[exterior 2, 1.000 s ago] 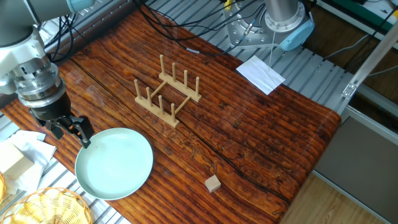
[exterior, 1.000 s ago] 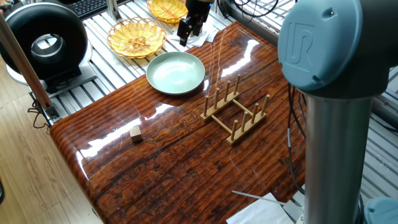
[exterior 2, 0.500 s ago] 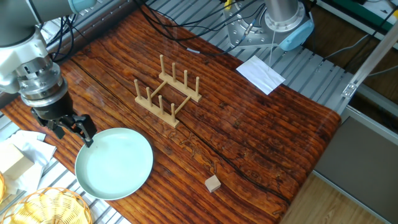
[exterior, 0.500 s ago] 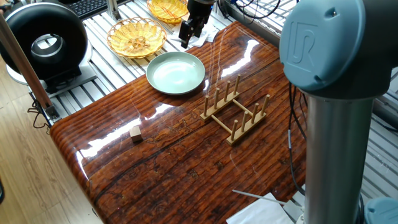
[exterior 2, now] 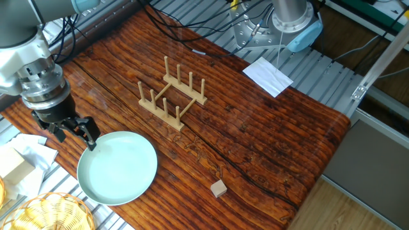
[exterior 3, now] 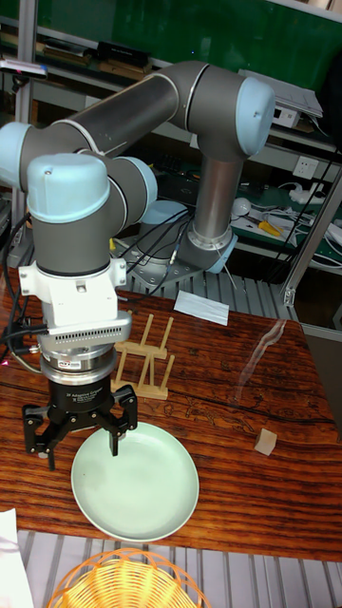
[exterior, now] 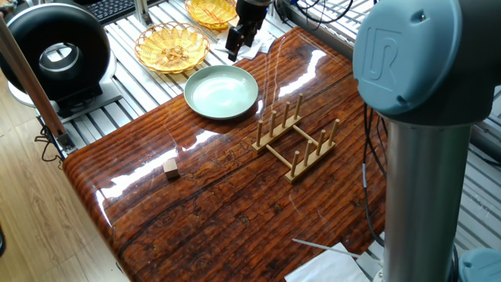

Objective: Put the dish on the dish rack

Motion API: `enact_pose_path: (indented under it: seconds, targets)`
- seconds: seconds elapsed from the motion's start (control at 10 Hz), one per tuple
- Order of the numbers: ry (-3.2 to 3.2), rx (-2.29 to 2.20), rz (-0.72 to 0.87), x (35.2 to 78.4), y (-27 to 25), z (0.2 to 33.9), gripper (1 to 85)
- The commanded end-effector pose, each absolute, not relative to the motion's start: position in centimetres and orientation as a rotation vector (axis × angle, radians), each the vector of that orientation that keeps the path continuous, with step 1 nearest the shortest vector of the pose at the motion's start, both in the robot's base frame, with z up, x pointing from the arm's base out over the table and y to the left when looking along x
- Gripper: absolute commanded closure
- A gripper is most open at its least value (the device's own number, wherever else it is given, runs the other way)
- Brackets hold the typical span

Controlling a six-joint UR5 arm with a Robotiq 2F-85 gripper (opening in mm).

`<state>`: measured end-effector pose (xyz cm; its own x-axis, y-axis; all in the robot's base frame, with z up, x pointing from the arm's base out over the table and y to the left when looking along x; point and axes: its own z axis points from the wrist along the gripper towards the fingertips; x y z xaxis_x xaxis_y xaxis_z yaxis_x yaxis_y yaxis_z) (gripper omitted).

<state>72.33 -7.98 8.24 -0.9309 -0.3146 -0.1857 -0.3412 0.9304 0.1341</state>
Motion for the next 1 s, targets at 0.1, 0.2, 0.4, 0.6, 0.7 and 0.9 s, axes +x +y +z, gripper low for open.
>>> enact_pose_path:
  seconds: [0.1, 0.2, 0.4, 0.6, 0.7, 0.9]
  targets:
    - [2.93, -0.512, 0.239, 72.3, -8.1, 8.5, 8.7]
    - [2.928, -0.528, 0.229, 72.3, -8.2, 8.5, 8.7]
    - [2.927, -0.583, 0.174, 72.3, -9.1, 8.3, 9.3]
    - [2.942, -0.615, 0.161, 71.8, -9.5, 8.2, 10.7]
    - [2.949, -0.624, 0.171, 71.5, -9.3, 8.2, 10.7]
    - [2.919, -0.616, 0.229, 72.0, -8.2, 8.5, 11.0]
